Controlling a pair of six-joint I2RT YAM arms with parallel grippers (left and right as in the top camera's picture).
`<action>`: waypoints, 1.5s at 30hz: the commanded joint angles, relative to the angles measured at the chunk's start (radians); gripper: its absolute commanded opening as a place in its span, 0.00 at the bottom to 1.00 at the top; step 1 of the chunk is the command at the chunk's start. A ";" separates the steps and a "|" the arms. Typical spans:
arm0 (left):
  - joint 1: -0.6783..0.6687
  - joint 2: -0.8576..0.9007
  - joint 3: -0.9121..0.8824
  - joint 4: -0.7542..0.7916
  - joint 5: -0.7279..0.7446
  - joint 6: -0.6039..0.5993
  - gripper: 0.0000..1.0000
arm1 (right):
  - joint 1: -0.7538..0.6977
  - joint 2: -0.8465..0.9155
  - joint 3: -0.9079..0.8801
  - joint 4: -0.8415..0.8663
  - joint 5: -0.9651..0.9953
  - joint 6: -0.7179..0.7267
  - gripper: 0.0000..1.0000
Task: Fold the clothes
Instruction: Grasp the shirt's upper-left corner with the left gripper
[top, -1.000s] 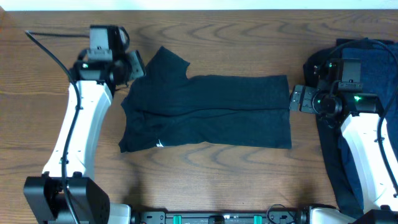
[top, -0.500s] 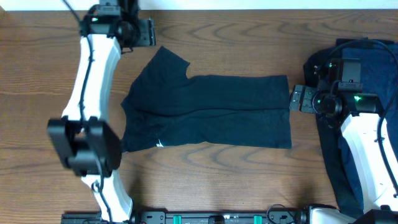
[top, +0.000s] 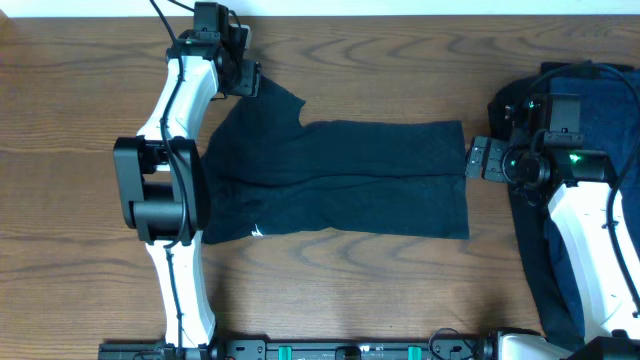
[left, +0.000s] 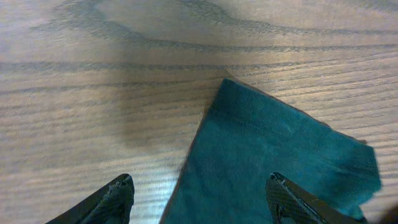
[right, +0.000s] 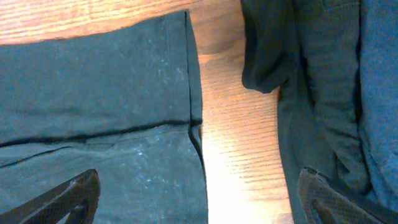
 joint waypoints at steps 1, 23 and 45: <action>0.001 0.039 0.007 0.013 0.020 0.036 0.70 | -0.006 -0.001 0.002 -0.002 -0.004 0.007 0.99; 0.000 0.123 -0.016 0.027 0.015 0.079 0.54 | -0.006 -0.001 0.002 -0.002 -0.004 0.007 0.99; 0.002 0.092 -0.023 -0.083 -0.254 -0.133 0.52 | -0.006 -0.001 0.002 -0.002 -0.004 0.007 0.99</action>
